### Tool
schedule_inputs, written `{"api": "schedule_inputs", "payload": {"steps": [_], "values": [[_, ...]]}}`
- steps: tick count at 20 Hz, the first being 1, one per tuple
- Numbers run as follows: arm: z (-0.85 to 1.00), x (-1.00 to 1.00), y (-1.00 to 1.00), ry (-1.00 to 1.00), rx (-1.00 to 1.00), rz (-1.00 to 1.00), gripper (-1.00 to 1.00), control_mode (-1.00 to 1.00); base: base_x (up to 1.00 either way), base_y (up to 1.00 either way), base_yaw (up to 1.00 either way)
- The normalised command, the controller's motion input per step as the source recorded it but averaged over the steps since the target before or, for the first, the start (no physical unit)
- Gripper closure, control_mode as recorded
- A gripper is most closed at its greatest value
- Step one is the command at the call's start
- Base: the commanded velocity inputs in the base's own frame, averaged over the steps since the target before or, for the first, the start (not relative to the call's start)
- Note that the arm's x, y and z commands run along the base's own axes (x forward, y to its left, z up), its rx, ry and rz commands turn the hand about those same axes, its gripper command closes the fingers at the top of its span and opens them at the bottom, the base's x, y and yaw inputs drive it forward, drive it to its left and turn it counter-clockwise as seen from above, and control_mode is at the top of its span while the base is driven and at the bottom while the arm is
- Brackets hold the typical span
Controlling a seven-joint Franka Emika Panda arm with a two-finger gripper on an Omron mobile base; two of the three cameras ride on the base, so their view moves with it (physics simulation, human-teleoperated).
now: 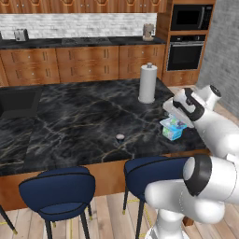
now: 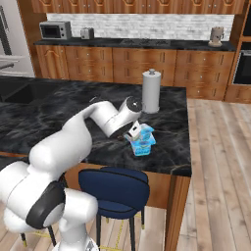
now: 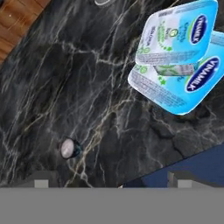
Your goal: Stack the yogurt containers by placing the smaller containers on top of the larger containers.
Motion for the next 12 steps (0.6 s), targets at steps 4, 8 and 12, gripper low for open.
{"api": "schedule_inputs", "payload": {"steps": [4, 8, 12], "values": [[0.19, 0.00, 0.76, 0.14, -0.12, 0.12, -1.00, -1.00, 0.00, 0.00, 0.00], [0.08, 0.00, 0.71, 0.18, -0.13, 0.10, -1.00, -1.00, 0.00, 0.00, 0.00], [0.00, 0.07, 0.54, 0.14, -0.11, 0.09, -1.00, -1.00, 0.00, 0.00, 0.00]]}}
